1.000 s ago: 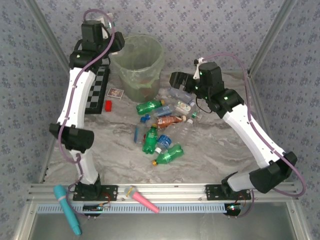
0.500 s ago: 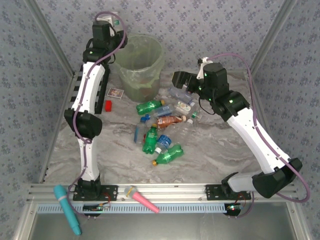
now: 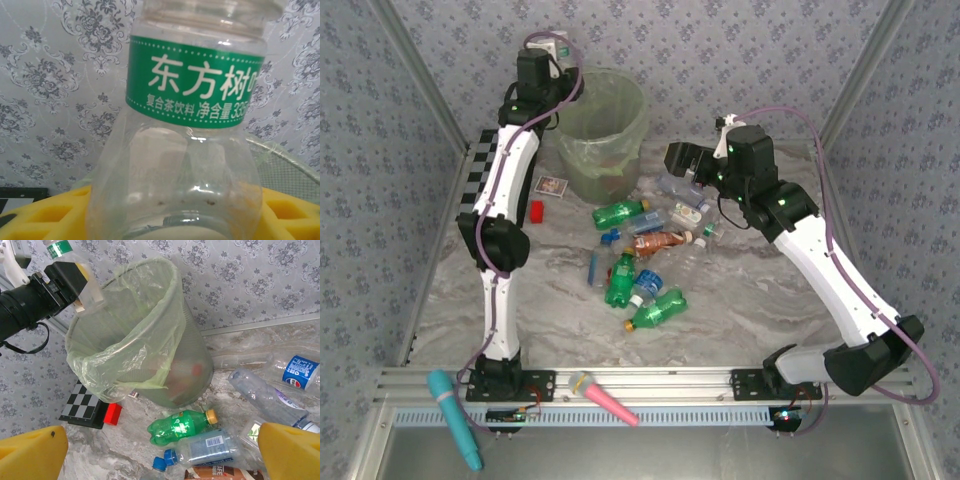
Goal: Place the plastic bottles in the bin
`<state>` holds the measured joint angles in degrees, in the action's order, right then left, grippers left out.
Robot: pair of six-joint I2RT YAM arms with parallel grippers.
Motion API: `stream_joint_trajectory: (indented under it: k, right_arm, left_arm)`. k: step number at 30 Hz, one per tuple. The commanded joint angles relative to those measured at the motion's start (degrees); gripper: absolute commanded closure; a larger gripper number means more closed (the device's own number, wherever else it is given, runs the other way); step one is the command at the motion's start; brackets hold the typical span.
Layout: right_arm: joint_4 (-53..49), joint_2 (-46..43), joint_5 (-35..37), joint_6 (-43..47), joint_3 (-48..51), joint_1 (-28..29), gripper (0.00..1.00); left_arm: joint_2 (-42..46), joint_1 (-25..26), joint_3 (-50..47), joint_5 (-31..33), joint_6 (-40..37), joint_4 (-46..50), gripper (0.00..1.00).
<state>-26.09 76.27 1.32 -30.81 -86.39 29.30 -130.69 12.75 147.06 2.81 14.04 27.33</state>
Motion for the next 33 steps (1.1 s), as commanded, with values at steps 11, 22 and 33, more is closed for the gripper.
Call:
stream_joint_trajectory:
  k: [11,22,33]
  right_arm:
    - [-0.12,0.96,-0.93,-1.61,1.05,-0.76,0.01]
    - [0.08,0.03,-1.32,-2.16,2.40,-0.69,0.01]
    - [0.23,-2.06,-0.80,-2.49,5.70,-0.38,0.01]
  left_arm:
    - [1.67,0.52,2.69,-1.09,-0.64,-0.69,0.00]
    - [5.83,2.51,2.97,-1.49,0.76,5.03,0.00]
    - [11.78,6.04,-1.04,-2.97,3.18,19.63,0.00]
